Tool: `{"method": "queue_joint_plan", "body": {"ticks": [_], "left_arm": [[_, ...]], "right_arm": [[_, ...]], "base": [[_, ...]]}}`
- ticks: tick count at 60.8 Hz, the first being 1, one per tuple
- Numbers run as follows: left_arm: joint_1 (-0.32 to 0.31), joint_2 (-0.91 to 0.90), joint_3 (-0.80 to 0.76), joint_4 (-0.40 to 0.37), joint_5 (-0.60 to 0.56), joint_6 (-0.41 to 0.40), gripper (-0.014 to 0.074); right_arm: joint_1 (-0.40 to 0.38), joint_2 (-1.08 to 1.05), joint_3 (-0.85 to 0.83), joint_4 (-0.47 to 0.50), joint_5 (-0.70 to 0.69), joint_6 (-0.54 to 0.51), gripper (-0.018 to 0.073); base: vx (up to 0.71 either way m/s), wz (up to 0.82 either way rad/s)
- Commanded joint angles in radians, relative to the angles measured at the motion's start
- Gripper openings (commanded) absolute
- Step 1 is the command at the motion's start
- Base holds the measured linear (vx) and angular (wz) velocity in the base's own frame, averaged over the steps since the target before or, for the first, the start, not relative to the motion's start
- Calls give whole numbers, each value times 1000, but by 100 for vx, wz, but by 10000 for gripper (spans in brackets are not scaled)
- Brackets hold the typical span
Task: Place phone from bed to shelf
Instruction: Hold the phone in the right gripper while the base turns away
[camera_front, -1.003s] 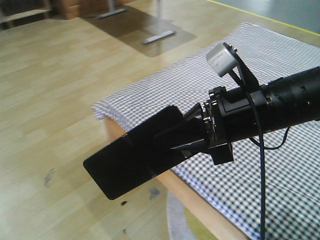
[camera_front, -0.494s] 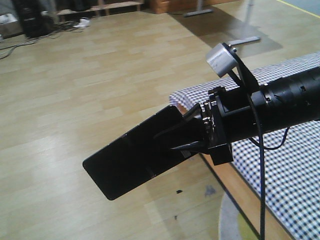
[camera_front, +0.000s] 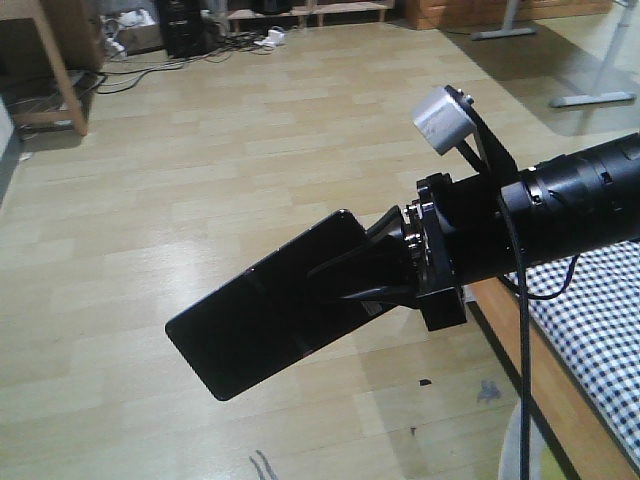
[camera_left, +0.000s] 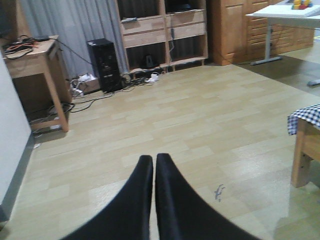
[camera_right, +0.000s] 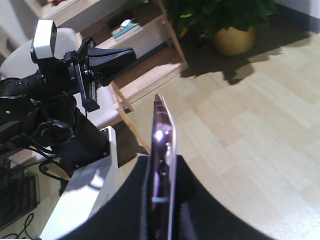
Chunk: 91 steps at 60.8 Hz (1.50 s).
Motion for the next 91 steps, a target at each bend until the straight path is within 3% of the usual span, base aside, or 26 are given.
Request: {"method": "queue_joint_plan", "body": {"ticks": [1,91], "left_arm": [[-3,-4,-23,-9,-72,-6,1],[-3,-4,-23,-9,-72,-6,1]], "right_arm": [[-2,-33,-25,85,67,-1,-2],[-2,-33,-25,85,67,-1,-2]], "base": [[-7,30],[2,16]]}}
